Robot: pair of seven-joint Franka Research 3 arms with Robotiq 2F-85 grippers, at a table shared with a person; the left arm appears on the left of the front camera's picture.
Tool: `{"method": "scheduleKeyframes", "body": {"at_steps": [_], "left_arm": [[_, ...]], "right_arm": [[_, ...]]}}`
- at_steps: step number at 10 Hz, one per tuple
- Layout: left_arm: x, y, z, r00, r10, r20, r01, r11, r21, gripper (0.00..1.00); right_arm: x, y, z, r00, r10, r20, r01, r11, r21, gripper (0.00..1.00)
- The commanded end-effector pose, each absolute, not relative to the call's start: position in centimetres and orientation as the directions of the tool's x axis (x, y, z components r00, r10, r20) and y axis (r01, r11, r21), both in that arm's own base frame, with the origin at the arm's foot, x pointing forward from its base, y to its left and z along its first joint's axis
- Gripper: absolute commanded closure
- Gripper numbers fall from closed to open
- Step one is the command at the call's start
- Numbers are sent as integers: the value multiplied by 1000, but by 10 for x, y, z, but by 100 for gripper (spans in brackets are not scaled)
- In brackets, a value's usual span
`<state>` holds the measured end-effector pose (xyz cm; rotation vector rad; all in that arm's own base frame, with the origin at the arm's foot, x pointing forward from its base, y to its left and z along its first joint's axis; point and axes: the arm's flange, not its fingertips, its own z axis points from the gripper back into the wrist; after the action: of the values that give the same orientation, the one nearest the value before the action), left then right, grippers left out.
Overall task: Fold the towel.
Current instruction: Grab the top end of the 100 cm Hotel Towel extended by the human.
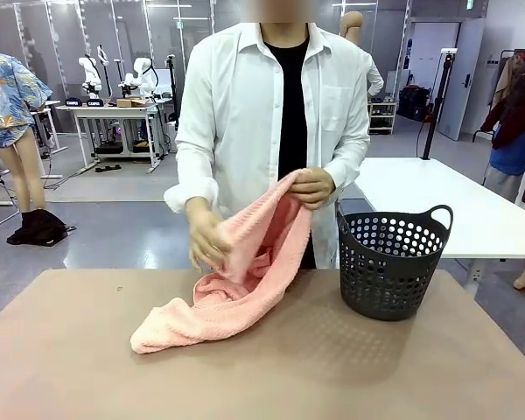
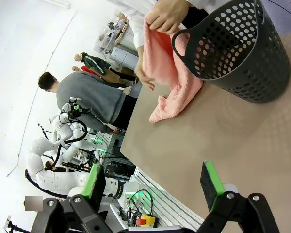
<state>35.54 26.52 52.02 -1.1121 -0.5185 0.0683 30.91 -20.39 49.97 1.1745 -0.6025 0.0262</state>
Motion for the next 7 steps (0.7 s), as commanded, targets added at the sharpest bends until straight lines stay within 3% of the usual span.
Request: {"method": "scheduleKeyframes", "body": {"at_steps": [1,7], "left_arm": [[355,265,520,881,303,364,204,451,-869,0],[355,265,520,881,303,364,204,451,-869,0]], "right_arm": [[310,-204,501,838,-291,461,-333,397,855,0],[310,-204,501,838,-291,461,-333,397,855,0]]}}
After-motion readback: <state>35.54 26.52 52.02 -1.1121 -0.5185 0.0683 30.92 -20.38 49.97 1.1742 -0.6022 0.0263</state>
